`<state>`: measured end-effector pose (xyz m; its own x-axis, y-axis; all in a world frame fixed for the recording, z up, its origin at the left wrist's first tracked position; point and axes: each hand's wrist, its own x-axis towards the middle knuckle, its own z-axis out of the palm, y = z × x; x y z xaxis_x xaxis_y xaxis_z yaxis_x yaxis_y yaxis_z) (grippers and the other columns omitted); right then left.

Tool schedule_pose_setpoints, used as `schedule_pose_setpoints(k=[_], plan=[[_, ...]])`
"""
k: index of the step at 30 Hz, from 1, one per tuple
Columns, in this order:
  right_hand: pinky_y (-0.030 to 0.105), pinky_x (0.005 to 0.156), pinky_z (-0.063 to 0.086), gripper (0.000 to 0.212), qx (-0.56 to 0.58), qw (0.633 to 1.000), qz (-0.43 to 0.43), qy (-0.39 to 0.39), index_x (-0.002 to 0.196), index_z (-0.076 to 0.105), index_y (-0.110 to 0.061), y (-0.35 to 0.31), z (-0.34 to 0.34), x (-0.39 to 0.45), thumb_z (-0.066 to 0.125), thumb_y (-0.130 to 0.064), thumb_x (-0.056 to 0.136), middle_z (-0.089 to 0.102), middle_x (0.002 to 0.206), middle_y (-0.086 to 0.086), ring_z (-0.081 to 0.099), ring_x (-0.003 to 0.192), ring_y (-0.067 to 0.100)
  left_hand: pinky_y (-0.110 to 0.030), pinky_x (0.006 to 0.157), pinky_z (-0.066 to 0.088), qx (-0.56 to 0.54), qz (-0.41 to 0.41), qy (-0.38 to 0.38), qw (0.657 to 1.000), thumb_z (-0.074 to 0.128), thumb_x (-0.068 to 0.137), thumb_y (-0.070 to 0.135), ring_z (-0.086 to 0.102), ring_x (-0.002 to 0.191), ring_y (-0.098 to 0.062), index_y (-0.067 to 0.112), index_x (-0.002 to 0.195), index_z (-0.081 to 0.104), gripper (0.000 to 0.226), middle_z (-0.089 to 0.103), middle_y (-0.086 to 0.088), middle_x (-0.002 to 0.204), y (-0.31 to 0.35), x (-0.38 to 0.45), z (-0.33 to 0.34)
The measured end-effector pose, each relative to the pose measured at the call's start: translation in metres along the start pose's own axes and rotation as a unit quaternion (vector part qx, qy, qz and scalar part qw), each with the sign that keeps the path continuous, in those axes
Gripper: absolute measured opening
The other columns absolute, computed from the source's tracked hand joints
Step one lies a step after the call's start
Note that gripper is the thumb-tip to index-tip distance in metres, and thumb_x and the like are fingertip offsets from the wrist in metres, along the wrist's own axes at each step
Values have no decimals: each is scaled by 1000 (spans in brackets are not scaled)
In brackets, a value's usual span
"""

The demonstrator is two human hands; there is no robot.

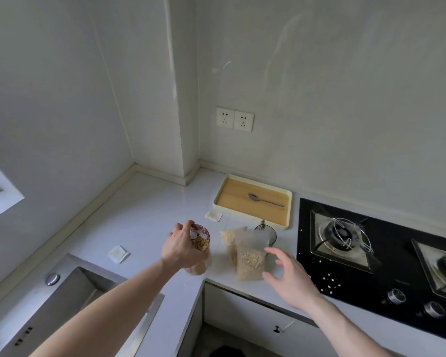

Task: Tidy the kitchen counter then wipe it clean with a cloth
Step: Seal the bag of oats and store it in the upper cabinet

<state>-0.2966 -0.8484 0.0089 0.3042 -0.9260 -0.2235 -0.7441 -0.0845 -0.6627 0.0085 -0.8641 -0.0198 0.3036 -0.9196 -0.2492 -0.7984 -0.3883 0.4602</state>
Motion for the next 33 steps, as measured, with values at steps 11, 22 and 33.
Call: schedule_pose_setpoints(k=[11, 22, 33], plan=[[20, 106, 35, 55, -19, 999, -13, -33, 145, 41, -36, 23, -40, 61, 64, -34, 96, 37, 136, -23, 43, 131, 2, -42, 91, 55, 4, -43, -11, 999, 83, 54, 54, 49, 119, -31, 35, 143, 31, 105, 41, -1, 128, 30, 49, 25], [21, 109, 33, 56, -25, 997, -24, -64, 148, 40, -36, 31, -47, 101, 63, -32, 97, 37, 144, -19, 40, 130, 2, -35, 83, 55, 27, -63, -8, 998, 80, 58, 48, 49, 119, -29, 34, 143, 30, 100, 40, 0, 133, 41, 70, 41], [18, 104, 32, 55, -23, 998, -29, -56, 147, 39, -39, 24, -50, 105, 61, -34, 97, 35, 146, -23, 39, 133, 0, -36, 84, 57, 39, -70, -28, 996, 80, 55, 48, 51, 118, -29, 32, 141, 28, 101, 39, 0, 128, 37, 75, 49]])
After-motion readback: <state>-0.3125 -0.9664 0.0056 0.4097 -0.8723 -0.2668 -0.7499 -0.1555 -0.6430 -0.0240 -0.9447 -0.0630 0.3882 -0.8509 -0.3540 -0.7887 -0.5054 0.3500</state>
